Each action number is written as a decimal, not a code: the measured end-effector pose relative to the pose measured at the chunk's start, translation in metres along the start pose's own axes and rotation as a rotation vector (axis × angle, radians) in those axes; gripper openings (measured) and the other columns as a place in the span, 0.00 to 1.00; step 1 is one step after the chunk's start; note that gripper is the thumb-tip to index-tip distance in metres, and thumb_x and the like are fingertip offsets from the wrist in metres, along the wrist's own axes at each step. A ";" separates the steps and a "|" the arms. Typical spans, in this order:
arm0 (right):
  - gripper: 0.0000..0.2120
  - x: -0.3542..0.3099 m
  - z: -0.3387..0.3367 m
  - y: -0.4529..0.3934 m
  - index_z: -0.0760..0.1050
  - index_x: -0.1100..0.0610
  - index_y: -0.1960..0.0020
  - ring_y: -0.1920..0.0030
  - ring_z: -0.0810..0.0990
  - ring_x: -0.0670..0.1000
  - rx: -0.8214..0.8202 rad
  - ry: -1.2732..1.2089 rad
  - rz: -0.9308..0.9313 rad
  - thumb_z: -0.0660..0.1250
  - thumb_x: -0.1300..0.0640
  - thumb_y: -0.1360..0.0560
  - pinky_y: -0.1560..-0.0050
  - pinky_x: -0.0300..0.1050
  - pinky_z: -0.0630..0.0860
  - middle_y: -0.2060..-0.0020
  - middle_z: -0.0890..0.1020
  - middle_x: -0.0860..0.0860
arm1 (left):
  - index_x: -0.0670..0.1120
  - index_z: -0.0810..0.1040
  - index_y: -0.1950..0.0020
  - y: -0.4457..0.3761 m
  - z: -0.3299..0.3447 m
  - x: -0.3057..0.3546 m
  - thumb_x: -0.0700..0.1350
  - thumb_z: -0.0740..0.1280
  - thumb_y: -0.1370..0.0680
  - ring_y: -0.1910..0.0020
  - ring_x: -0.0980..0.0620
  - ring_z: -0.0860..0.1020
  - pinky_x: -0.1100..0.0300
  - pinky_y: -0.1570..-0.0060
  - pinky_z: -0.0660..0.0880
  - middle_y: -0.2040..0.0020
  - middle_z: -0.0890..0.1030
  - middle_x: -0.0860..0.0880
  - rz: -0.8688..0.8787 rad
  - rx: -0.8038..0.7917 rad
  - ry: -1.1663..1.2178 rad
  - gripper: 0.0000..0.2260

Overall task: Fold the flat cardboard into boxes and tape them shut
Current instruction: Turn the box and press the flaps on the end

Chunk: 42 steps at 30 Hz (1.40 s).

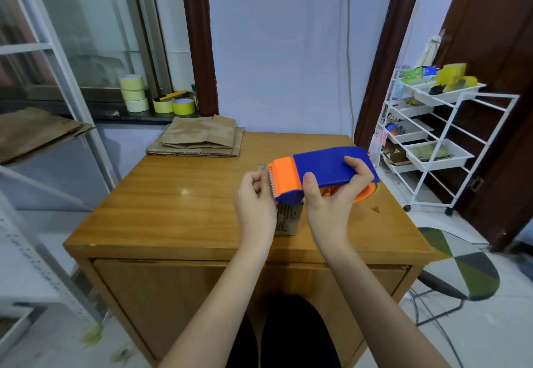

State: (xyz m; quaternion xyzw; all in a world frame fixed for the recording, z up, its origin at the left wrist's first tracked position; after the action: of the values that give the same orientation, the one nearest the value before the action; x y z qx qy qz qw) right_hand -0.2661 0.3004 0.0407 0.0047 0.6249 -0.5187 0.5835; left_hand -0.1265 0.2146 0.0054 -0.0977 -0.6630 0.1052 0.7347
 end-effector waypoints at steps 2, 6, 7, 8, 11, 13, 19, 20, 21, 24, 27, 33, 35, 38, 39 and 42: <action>0.26 -0.001 -0.001 0.000 0.56 0.58 0.40 0.54 0.72 0.29 0.025 0.000 -0.004 0.68 0.62 0.31 0.58 0.26 0.71 0.48 0.64 0.43 | 0.47 0.74 0.54 0.001 0.000 0.000 0.49 0.62 0.20 0.67 0.58 0.78 0.66 0.70 0.73 0.63 0.80 0.52 -0.001 -0.005 0.019 0.07; 0.26 -0.001 -0.001 -0.001 0.56 0.58 0.40 0.54 0.72 0.30 0.047 -0.006 -0.004 0.67 0.61 0.31 0.58 0.26 0.71 0.48 0.65 0.43 | 0.47 0.74 0.55 0.000 0.000 -0.001 0.46 0.63 0.20 0.70 0.62 0.76 0.68 0.72 0.72 0.63 0.80 0.52 -0.006 -0.026 0.004 0.05; 0.26 -0.002 0.000 -0.001 0.56 0.57 0.40 0.54 0.73 0.30 0.043 -0.007 -0.007 0.67 0.61 0.31 0.58 0.26 0.71 0.48 0.65 0.43 | 0.49 0.73 0.56 0.000 0.000 0.000 0.45 0.63 0.20 0.68 0.62 0.77 0.67 0.70 0.73 0.63 0.80 0.52 0.002 -0.020 -0.017 0.05; 0.26 -0.002 0.000 0.000 0.56 0.56 0.40 0.54 0.73 0.30 0.035 -0.005 -0.008 0.68 0.62 0.31 0.58 0.27 0.72 0.48 0.65 0.43 | 0.50 0.72 0.57 -0.001 -0.001 0.001 0.45 0.64 0.20 0.66 0.60 0.78 0.66 0.67 0.75 0.62 0.80 0.52 0.016 -0.012 -0.039 0.06; 0.25 -0.002 0.002 -0.002 0.58 0.54 0.42 0.54 0.73 0.30 0.003 -0.003 -0.008 0.69 0.61 0.32 0.58 0.28 0.72 0.48 0.65 0.42 | 0.51 0.71 0.60 -0.003 -0.005 0.010 0.46 0.64 0.20 0.64 0.57 0.78 0.68 0.67 0.73 0.63 0.79 0.51 0.085 0.009 -0.101 0.09; 0.25 -0.004 0.001 -0.006 0.59 0.52 0.43 0.53 0.73 0.31 -0.003 0.001 -0.018 0.70 0.57 0.32 0.58 0.29 0.72 0.48 0.65 0.42 | 0.51 0.71 0.59 -0.002 -0.003 0.013 0.47 0.63 0.20 0.63 0.56 0.78 0.65 0.66 0.74 0.62 0.79 0.51 0.102 -0.006 -0.123 0.08; 0.25 -0.011 0.000 -0.010 0.59 0.51 0.43 0.52 0.73 0.32 -0.004 0.013 -0.042 0.68 0.49 0.34 0.58 0.29 0.73 0.47 0.65 0.42 | 0.50 0.73 0.58 -0.002 -0.002 0.013 0.49 0.64 0.20 0.60 0.53 0.81 0.59 0.62 0.77 0.61 0.81 0.50 0.035 -0.003 -0.097 0.08; 0.25 -0.012 -0.002 -0.009 0.59 0.50 0.43 0.51 0.73 0.32 -0.004 0.010 -0.044 0.68 0.48 0.34 0.57 0.29 0.73 0.47 0.64 0.42 | 0.50 0.74 0.58 -0.003 -0.001 0.013 0.49 0.64 0.20 0.61 0.54 0.81 0.59 0.63 0.78 0.61 0.81 0.50 0.024 -0.011 -0.087 0.08; 0.26 -0.013 -0.003 -0.009 0.59 0.50 0.43 0.51 0.72 0.32 -0.001 0.011 -0.053 0.68 0.48 0.35 0.57 0.28 0.72 0.46 0.64 0.42 | 0.49 0.74 0.58 -0.003 -0.001 0.012 0.50 0.65 0.21 0.62 0.54 0.81 0.59 0.64 0.78 0.62 0.81 0.50 0.017 -0.014 -0.087 0.08; 0.31 -0.017 -0.007 -0.006 0.59 0.53 0.40 0.49 0.69 0.30 0.015 0.050 -0.087 0.72 0.51 0.36 0.54 0.26 0.70 0.45 0.63 0.43 | 0.48 0.73 0.60 -0.002 -0.002 0.008 0.49 0.66 0.21 0.63 0.50 0.80 0.55 0.65 0.77 0.63 0.81 0.47 -0.001 0.005 -0.123 0.09; 0.29 -0.012 -0.007 -0.004 0.59 0.55 0.40 0.52 0.70 0.29 0.060 0.024 -0.034 0.72 0.58 0.33 0.55 0.25 0.70 0.47 0.64 0.42 | 0.49 0.70 0.61 0.001 0.000 0.010 0.49 0.65 0.20 0.65 0.51 0.77 0.57 0.66 0.74 0.64 0.78 0.48 0.033 0.014 -0.165 0.10; 0.29 -0.001 -0.004 -0.011 0.59 0.53 0.40 0.55 0.71 0.30 0.021 0.091 0.009 0.74 0.65 0.31 0.58 0.27 0.71 0.50 0.65 0.40 | 0.49 0.67 0.62 0.000 -0.006 0.019 0.51 0.61 0.19 0.69 0.55 0.73 0.65 0.72 0.68 0.66 0.75 0.51 0.087 -0.003 -0.315 0.13; 0.29 -0.001 -0.006 -0.013 0.59 0.53 0.40 0.55 0.71 0.29 0.026 0.114 0.009 0.73 0.66 0.31 0.58 0.26 0.71 0.49 0.65 0.40 | 0.49 0.67 0.63 -0.002 -0.009 0.019 0.51 0.61 0.19 0.68 0.53 0.73 0.58 0.68 0.70 0.66 0.75 0.50 0.085 -0.010 -0.329 0.13; 0.28 0.004 -0.028 -0.022 0.60 0.48 0.41 0.53 0.72 0.33 0.084 0.107 0.007 0.73 0.62 0.31 0.53 0.32 0.72 0.47 0.66 0.40 | 0.46 0.69 0.62 -0.016 -0.037 0.008 0.50 0.62 0.20 0.67 0.50 0.72 0.58 0.66 0.68 0.66 0.74 0.48 0.025 0.039 -0.336 0.13; 0.27 0.004 -0.038 -0.026 0.60 0.46 0.42 0.53 0.72 0.34 0.099 0.121 -0.002 0.73 0.60 0.31 0.51 0.35 0.72 0.47 0.66 0.40 | 0.45 0.69 0.62 -0.020 -0.048 0.003 0.50 0.62 0.20 0.67 0.48 0.72 0.58 0.66 0.68 0.66 0.74 0.46 0.020 0.050 -0.349 0.14; 0.27 0.001 -0.056 -0.029 0.60 0.50 0.42 0.51 0.71 0.31 0.052 0.244 -0.095 0.71 0.59 0.34 0.52 0.29 0.70 0.48 0.65 0.40 | 0.44 0.70 0.63 -0.024 -0.060 -0.003 0.50 0.63 0.20 0.67 0.46 0.76 0.54 0.63 0.72 0.68 0.77 0.45 0.027 -0.003 -0.414 0.15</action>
State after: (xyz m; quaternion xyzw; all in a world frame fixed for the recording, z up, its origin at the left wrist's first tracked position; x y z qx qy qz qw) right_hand -0.3241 0.3232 0.0465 0.0536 0.6769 -0.5575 0.4776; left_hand -0.0663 0.1909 0.0030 -0.0842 -0.7987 0.1320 0.5810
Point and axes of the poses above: each hand's wrist, its own y-axis away from the middle knuckle, its own z-axis out of the palm, x = y × z, the point moved 9 cm from there along -y, towards the middle knuckle
